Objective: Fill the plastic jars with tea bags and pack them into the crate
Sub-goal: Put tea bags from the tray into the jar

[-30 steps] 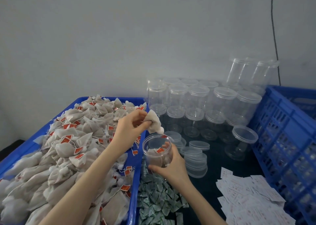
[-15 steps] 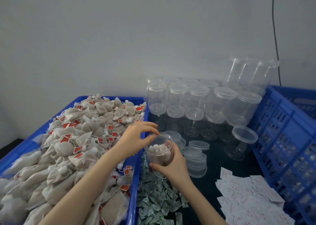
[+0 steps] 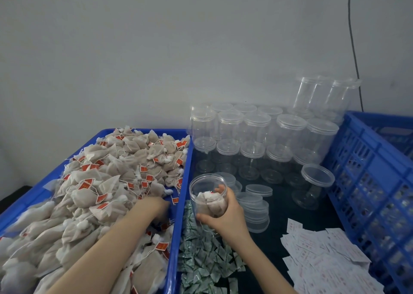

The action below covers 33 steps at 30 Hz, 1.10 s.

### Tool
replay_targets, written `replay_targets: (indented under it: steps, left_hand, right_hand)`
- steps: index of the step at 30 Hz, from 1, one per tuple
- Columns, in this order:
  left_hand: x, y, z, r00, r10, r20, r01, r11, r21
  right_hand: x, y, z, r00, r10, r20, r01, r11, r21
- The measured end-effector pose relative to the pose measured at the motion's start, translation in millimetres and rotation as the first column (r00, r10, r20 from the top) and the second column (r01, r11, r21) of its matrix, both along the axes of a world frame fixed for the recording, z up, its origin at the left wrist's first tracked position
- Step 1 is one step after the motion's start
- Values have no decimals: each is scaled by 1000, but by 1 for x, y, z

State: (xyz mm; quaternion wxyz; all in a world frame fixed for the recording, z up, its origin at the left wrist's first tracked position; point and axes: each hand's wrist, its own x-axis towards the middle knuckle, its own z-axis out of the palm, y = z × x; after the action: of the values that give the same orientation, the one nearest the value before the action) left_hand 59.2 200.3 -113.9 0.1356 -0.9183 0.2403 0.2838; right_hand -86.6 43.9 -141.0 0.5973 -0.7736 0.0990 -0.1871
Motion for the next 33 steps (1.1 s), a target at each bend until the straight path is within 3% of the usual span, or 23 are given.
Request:
replay_targets:
  steps: [9, 15, 19, 22, 26, 30, 33]
  left_hand:
    - [0, -10, -4, 975, -102, 196, 76, 988, 137]
    - [17, -4, -9, 940, -48, 336, 102, 984, -146]
    - [16, -8, 1, 937, 42, 347, 114, 902, -415]
    - [14, -5, 18, 918, 163, 362, 134, 732, -668]
    - [4, 2, 41, 898, 390, 205, 86, 300, -950]
    - [-16, -1, 56, 951, 310, 8, 46, -115, -992]
    - [-31, -8, 63, 971, 235, 34, 85, -212, -974]
  right_hand:
    - [0, -2, 0, 1000, -7, -8, 7, 1000, 12]
    - [-1, -2, -2, 1000, -2, -9, 2, 1000, 10]
    - [0, -3, -3, 1000, 1, -11, -1, 1000, 19]
    - [0, -3, -5, 1000, 8, -20, -7, 1000, 20]
    - [1, -1, -5, 999, -2, -48, 3, 1000, 25]
    - [1, 2, -5, 998, 16, -61, -16, 1000, 6]
    - [1, 5, -5, 998, 28, -61, -28, 1000, 10]
